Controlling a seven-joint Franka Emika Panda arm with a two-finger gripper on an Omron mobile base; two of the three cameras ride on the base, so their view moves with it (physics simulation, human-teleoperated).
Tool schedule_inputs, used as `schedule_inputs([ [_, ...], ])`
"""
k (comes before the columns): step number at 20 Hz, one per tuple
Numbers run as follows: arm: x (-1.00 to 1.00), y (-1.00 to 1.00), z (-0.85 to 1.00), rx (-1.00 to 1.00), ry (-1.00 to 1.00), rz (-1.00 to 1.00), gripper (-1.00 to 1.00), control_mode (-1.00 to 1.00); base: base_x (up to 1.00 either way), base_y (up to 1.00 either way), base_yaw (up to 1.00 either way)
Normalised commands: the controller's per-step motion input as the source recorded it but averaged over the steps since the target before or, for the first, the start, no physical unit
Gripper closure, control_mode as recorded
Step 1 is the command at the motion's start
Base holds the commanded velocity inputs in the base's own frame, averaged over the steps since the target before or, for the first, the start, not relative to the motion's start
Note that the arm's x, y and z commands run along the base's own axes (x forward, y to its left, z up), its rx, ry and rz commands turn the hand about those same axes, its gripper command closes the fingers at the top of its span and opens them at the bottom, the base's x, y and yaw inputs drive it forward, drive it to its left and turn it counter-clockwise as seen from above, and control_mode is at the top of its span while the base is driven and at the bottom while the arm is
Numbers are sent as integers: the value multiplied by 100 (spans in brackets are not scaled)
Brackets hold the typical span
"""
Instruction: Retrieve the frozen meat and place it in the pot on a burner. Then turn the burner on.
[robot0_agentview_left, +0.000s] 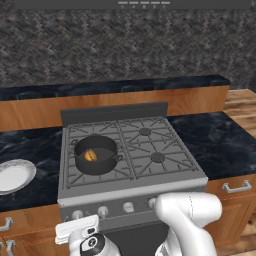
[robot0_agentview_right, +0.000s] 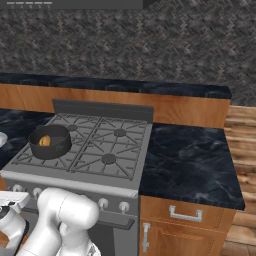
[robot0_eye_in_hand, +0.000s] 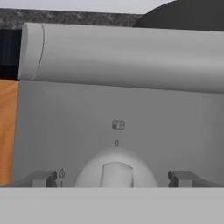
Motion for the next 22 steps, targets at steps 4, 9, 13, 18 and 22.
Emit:
schedule_inputs([
  [4,15,0,-28,0,0,0,-100,-100,0,0,0],
  [9,20,0,-20,0,0,0,100,-100,0,0,0],
  [13,7,0,-7,0,0,0,100,-100,0,0,0],
  [18,0,0,0,0,0,0,100,-100,0,0,0],
  [22,0,0,0,0,0,0,100,-100,0,0,0],
])
